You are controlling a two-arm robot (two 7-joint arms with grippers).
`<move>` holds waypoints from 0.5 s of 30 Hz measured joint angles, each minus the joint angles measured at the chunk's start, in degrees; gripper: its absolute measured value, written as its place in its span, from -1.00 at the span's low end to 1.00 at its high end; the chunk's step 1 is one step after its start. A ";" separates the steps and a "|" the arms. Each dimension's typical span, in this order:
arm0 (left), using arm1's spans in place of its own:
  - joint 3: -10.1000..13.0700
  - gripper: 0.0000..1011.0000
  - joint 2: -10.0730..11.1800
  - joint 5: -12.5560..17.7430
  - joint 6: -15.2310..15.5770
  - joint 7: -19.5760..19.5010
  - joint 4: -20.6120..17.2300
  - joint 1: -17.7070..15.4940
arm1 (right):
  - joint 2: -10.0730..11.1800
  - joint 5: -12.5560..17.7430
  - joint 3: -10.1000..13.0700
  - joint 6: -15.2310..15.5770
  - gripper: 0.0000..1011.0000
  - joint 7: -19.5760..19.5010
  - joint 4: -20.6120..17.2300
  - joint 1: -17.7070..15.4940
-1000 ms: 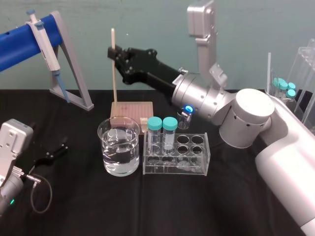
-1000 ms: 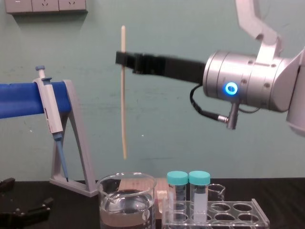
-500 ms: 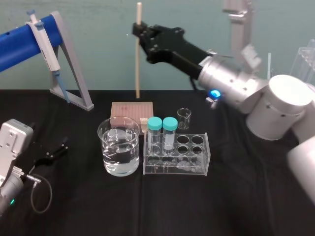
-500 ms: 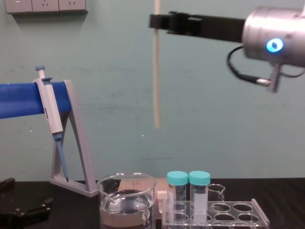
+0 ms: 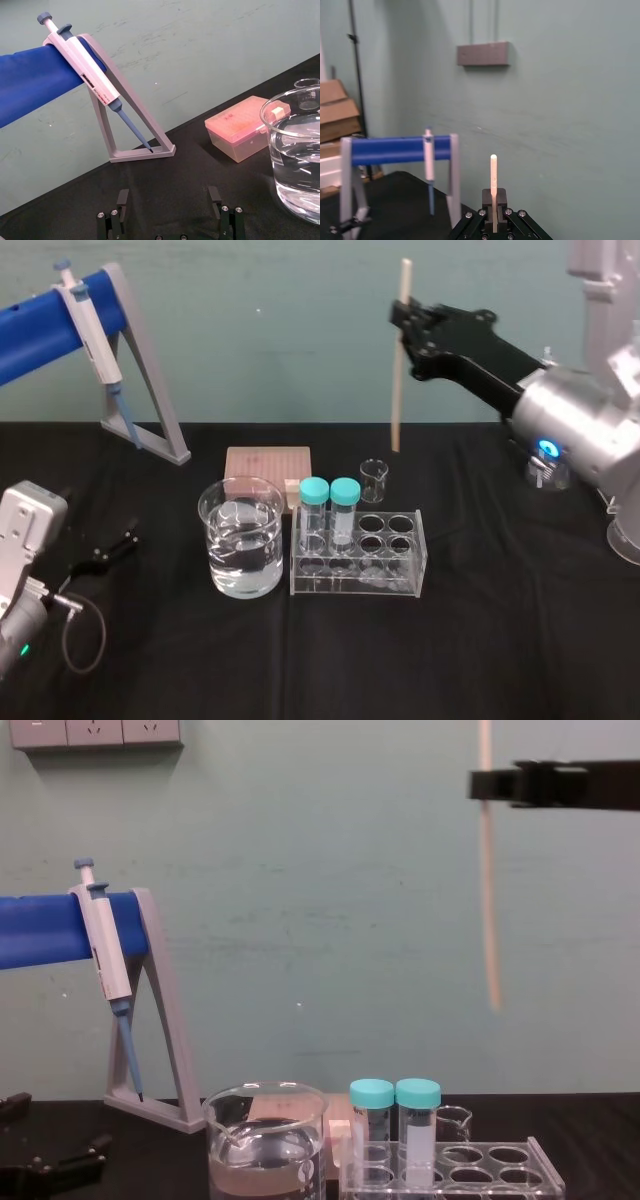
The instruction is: Hold the thermometer with one hand and immerse one end into the beaker, then reinsert it into the test tube rack.
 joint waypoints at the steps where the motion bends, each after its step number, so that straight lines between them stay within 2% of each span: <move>1: 0.00 0.99 0.00 0.00 0.00 0.00 0.00 0.00 | 0.22 -0.01 0.47 0.13 -0.90 -0.35 -0.34 -0.61; 6: 0.00 0.99 0.00 0.00 0.00 0.00 0.00 0.00 | 0.56 0.11 2.72 0.09 -0.90 -1.49 -0.86 -3.58; 8: 0.00 0.99 0.00 0.00 0.00 0.00 0.00 0.00 | 0.18 0.24 3.21 -1.26 -0.90 -1.32 0.07 -4.30; 15: 0.00 0.99 0.00 0.00 0.00 0.00 0.00 0.00 | -1.13 -0.03 2.99 -3.93 -0.90 0.14 3.88 -5.02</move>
